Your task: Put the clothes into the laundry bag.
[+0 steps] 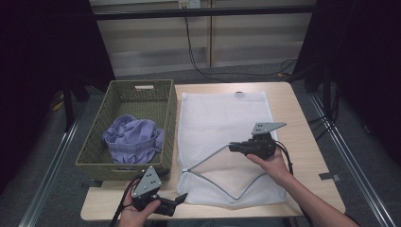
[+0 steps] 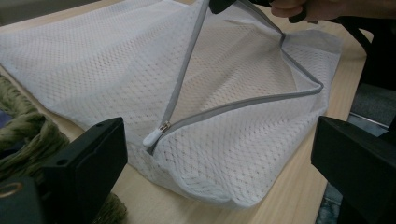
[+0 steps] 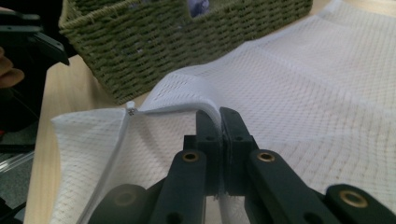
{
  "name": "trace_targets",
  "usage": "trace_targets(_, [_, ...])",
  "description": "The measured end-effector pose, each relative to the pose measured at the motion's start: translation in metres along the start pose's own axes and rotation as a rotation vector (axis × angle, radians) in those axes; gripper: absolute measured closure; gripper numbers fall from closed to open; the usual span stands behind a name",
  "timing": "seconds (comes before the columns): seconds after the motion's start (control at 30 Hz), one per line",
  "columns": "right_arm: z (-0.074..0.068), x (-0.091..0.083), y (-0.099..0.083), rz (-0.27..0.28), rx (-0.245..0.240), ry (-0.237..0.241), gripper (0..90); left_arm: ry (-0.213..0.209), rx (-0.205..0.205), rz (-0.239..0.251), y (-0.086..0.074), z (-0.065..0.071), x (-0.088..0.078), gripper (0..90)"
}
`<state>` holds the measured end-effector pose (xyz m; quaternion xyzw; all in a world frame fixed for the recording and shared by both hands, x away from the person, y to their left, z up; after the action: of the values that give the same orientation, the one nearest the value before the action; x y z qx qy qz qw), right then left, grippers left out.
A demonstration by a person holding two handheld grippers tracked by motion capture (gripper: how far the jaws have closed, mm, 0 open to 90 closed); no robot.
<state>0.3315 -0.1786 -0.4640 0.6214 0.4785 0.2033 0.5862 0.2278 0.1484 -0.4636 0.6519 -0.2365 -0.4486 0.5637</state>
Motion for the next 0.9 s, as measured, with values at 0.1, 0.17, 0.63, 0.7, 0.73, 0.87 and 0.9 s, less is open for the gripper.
trace_targets(0.1, [-0.001, 0.0, 0.005, 0.01, -0.007, 0.004, 88.0, -0.006, -0.007, 0.0, 0.0, 0.001, 0.001, 3.8])
trace_targets(0.17, [-0.001, -0.001, 0.009, 0.025, -0.008, 0.008, 88.1, -0.008, -0.005, 0.0, 0.0, 0.001, 0.001, 3.8])
trace_targets(0.63, [0.003, -0.005, 0.035, 0.102, -0.001, 0.031, 88.3, -0.023, 0.005, 0.007, 0.001, 0.003, 0.001, 3.8])
trace_targets(0.7, [0.005, -0.005, 0.038, 0.111, 0.001, 0.035, 88.5, -0.023, 0.006, 0.007, 0.001, 0.003, 0.001, 3.8])
trace_targets(0.73, [0.006, -0.005, 0.04, 0.116, 0.002, 0.033, 88.5, -0.025, 0.002, 0.007, 0.001, 0.003, 0.001, 3.7])
trace_targets(0.87, [0.008, -0.005, 0.046, 0.135, 0.007, 0.036, 88.5, -0.031, 0.004, 0.004, 0.0, 0.003, 0.001, 3.7])
trace_targets(0.9, [0.008, -0.005, 0.046, 0.139, 0.009, 0.04, 88.5, -0.035, 0.007, 0.008, 0.0, 0.003, 0.0, 3.5])
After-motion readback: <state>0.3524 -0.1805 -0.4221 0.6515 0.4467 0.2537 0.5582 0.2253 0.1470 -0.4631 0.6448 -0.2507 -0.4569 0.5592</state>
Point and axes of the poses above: each handheld gripper's, and its own axes: x roughly forward along the jaws, y roughly out of its top, z roughly to its right, the point moved 3 cm from there along x, roughly forward along the jaws, and after that the axes turned 9 degrees about z, right-handed, at the moved point
